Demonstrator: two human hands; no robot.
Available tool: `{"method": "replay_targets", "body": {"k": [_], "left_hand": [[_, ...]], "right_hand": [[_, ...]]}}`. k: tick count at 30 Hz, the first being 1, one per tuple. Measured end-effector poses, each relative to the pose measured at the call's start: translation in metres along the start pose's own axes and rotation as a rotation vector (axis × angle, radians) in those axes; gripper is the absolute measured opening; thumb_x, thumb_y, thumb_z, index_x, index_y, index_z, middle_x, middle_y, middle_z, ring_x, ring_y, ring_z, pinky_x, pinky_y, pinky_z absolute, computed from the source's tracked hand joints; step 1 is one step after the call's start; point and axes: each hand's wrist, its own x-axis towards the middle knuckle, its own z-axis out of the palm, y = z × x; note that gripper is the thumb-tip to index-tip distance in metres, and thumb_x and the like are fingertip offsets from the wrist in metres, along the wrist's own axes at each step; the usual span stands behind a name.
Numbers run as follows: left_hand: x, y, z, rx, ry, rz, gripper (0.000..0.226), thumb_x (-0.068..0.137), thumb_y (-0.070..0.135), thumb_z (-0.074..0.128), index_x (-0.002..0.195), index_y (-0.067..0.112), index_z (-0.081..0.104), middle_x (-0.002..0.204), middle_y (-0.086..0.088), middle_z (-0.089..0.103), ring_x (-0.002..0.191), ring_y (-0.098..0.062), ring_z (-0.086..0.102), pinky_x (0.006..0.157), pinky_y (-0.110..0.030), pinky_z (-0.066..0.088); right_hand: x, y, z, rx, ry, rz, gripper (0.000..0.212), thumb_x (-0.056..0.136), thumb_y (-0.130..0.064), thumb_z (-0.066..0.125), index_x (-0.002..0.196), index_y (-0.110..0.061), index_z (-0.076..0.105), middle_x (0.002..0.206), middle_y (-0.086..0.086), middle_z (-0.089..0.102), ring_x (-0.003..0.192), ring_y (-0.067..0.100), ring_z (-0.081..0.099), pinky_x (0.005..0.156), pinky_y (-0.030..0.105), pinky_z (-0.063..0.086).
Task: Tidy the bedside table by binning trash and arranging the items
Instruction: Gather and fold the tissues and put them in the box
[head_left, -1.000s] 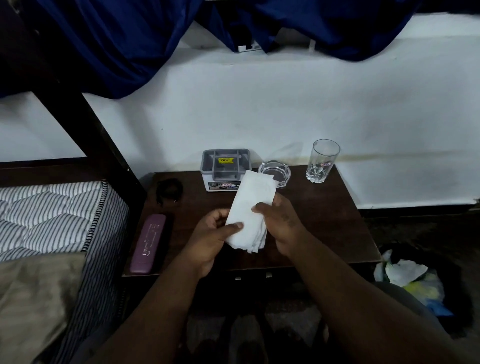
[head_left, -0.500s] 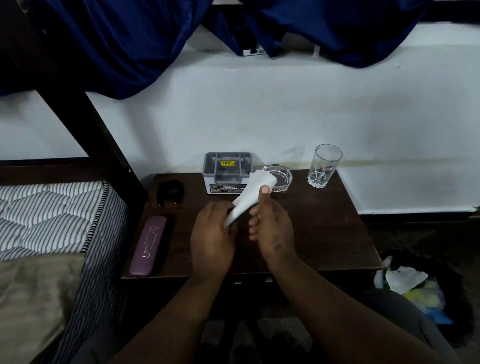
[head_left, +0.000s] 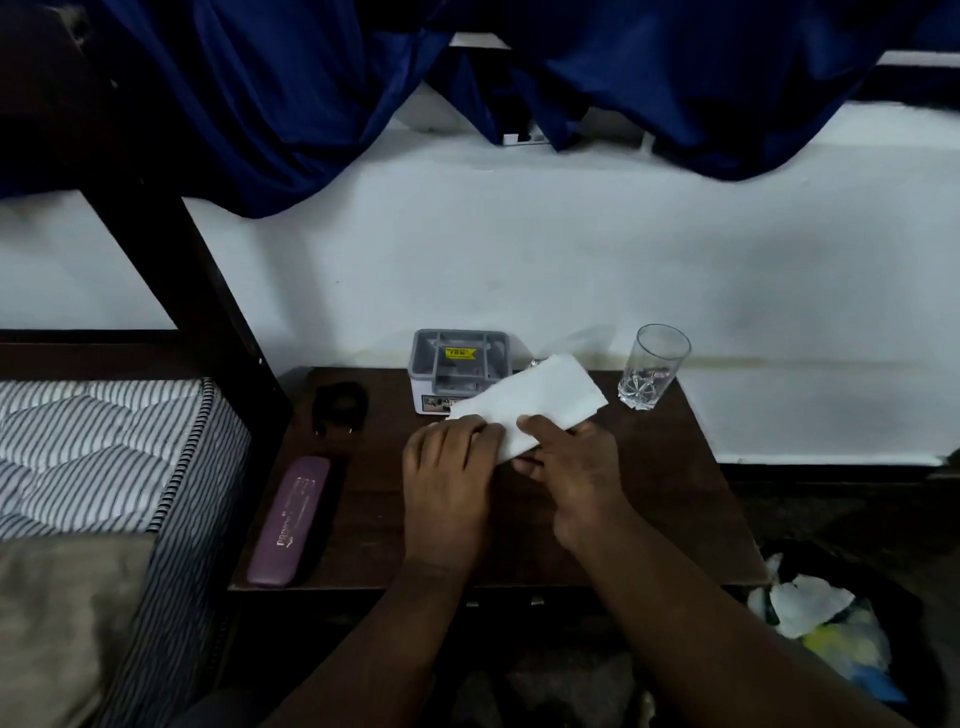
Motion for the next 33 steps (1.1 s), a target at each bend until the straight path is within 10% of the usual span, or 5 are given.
{"method": "replay_targets", "body": {"k": [8, 11, 33], "left_hand": [[0.018, -0.011, 0.022, -0.107, -0.012, -0.147, 0.043, 0.087, 0.025, 0.068, 0.129, 0.019, 0.063, 0.135, -0.004, 0.062, 0.125, -0.026, 0.055, 0.102, -0.043, 0.042], [0.022, -0.016, 0.030, -0.127, -0.024, -0.199, 0.044, 0.085, 0.026, 0.069, 0.128, 0.021, 0.060, 0.134, -0.002, 0.061, 0.123, -0.025, 0.054, 0.101, -0.042, 0.041], [0.038, -0.015, 0.041, -0.268, -0.218, -0.316, 0.057, 0.090, 0.028, 0.062, 0.146, 0.021, 0.053, 0.144, 0.001, 0.061, 0.133, -0.017, 0.056, 0.106, -0.040, 0.039]], "right_hand": [[0.054, -0.029, 0.033, -0.316, 0.216, -0.452, 0.026, 0.074, -0.033, 0.074, 0.075, -0.007, 0.071, 0.068, 0.005, 0.076, 0.066, 0.027, 0.076, 0.067, 0.048, 0.063], [0.069, -0.034, 0.046, -0.439, 0.342, -0.579, 0.029, 0.074, -0.038, 0.072, 0.072, -0.010, 0.068, 0.062, 0.000, 0.072, 0.061, 0.019, 0.070, 0.065, 0.037, 0.059], [0.086, 0.006, 0.063, -0.751, 0.450, -0.720, 0.024, 0.080, -0.034, 0.073, 0.070, -0.019, 0.057, 0.063, 0.002, 0.062, 0.061, 0.024, 0.058, 0.061, 0.023, 0.034]]}}
